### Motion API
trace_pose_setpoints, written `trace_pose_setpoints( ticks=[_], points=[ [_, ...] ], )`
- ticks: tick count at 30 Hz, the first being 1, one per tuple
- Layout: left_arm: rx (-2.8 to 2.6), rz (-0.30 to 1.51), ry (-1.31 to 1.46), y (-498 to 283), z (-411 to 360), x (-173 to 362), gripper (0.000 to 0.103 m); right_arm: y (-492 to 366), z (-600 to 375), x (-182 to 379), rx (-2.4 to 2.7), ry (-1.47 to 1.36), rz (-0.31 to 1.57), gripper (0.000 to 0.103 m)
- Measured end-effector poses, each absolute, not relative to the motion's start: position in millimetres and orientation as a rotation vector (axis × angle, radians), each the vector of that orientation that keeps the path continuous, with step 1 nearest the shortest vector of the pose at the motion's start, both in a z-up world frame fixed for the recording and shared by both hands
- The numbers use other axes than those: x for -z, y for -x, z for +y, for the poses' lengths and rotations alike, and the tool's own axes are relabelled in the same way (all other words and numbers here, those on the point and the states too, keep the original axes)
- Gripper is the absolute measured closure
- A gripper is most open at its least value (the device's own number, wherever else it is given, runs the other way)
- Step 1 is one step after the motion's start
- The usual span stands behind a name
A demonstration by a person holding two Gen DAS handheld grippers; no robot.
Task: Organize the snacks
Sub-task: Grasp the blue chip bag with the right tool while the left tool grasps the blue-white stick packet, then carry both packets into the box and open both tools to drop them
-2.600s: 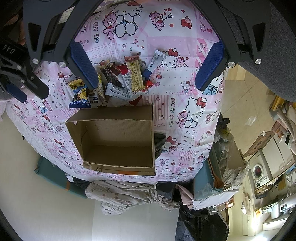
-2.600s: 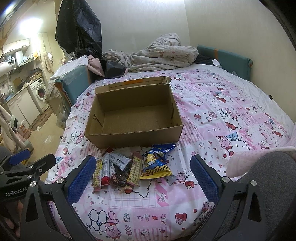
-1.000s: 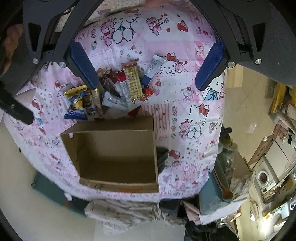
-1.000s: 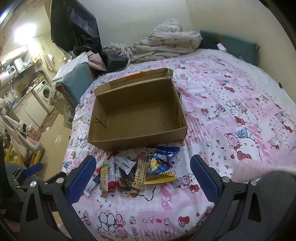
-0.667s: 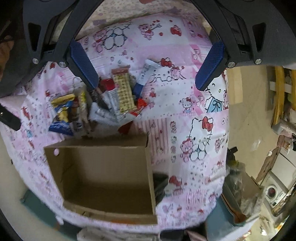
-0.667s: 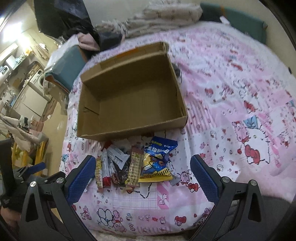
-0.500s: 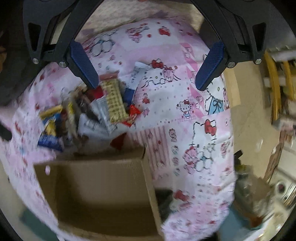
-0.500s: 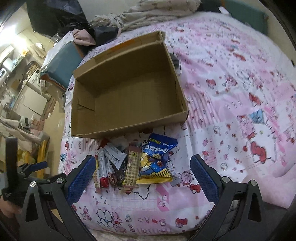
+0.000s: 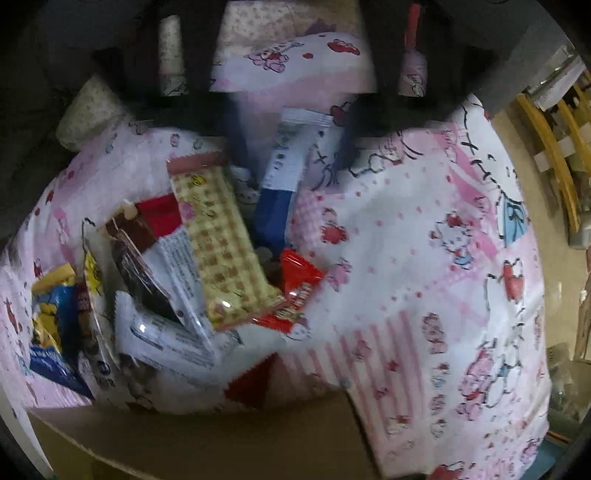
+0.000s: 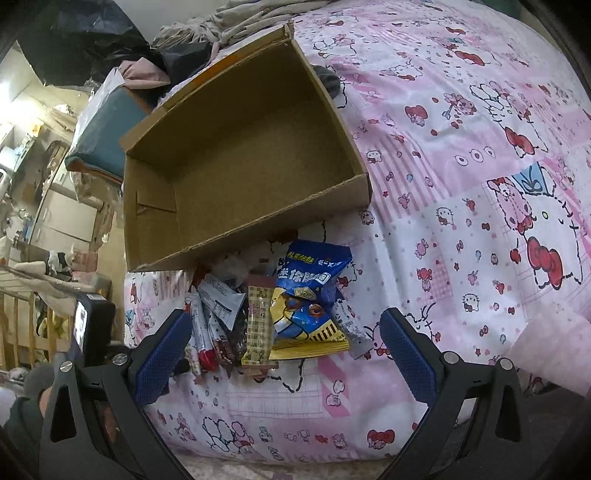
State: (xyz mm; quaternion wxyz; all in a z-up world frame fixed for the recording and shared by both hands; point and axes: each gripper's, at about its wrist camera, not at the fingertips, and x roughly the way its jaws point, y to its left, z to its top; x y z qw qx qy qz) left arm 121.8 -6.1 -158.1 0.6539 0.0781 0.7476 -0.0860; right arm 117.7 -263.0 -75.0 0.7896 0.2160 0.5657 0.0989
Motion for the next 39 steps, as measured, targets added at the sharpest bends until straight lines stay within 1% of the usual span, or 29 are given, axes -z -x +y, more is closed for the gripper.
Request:
trace_pose_setpoints(
  ticks=[2, 4, 6, 9, 12, 16, 19, 20, 21, 22, 24, 27, 32, 37, 39],
  points=[
    [0.238, 1.693, -0.187, -115.4, -12.1, 149.7, 0.09, -119.4, -265.4, 75.2, -0.21, -0.48, 1.215, 0.0],
    [0.253, 1.681, -0.137, -109.5, -12.0, 134.3, 0.09, -122.0, -267.9, 77.4, -0.215, -0.501, 1.227, 0.001],
    [0.253, 1.661, -0.077, -105.6, -7.6, 115.6, 0.09, -126.1, -268.0, 82.9, -0.225, -0.519, 1.259, 0.011],
    [0.203, 1.603, 0.052, -100.9, 4.1, 94.7, 0.09, -134.2, -259.1, 96.2, -0.217, -0.482, 1.328, 0.013],
    [0.142, 1.514, 0.099, -97.3, 12.7, 80.0, 0.09, -142.6, -244.8, 109.3, -0.205, -0.399, 1.378, 0.015],
    [0.077, 1.487, 0.202, -103.5, 32.8, 84.2, 0.09, -154.1, -229.3, 128.6, -0.189, -0.316, 1.432, 0.022],
    [0.066, 1.473, 0.225, -110.4, 40.4, 88.1, 0.09, -158.7, -221.8, 141.1, -0.161, -0.257, 1.456, 0.028],
    [0.071, 1.466, 0.232, -111.3, 41.5, 91.7, 0.09, -157.8, -221.2, 143.0, -0.157, -0.257, 1.457, 0.035],
    [0.075, 1.455, 0.235, -111.4, 42.2, 91.8, 0.09, -156.5, -220.4, 143.8, -0.172, -0.263, 1.458, 0.051],
    [0.074, 1.45, 0.236, -111.9, 42.6, 90.7, 0.09, -155.3, -219.8, 143.1, -0.189, -0.263, 1.457, 0.053],
    [0.072, 1.446, 0.248, -111.6, 46.1, 92.8, 0.09, -150.8, -220.9, 135.9, -0.193, -0.259, 1.425, 0.06],
    [0.068, 1.43, 0.257, -112.5, 50.1, 89.0, 0.09, -139.3, -226.2, 116.4, -0.228, -0.288, 1.371, 0.062],
    [0.049, 1.378, 0.24, -113.4, 45.7, 83.6, 0.09, -113.3, -233.1, 82.1, -0.345, -0.4, 1.299, 0.063],
    [0.065, 1.276, 0.236, -115.5, 31.2, 56.1, 0.09, -104.9, -242.1, 46.1, -0.419, -0.45, 1.132, 0.063],
    [0.073, 1.227, 0.229, -118.4, 29.1, 41.0, 0.09, -107.3, -247.4, 37.6, -0.427, -0.461, 1.091, 0.063]
  ],
)
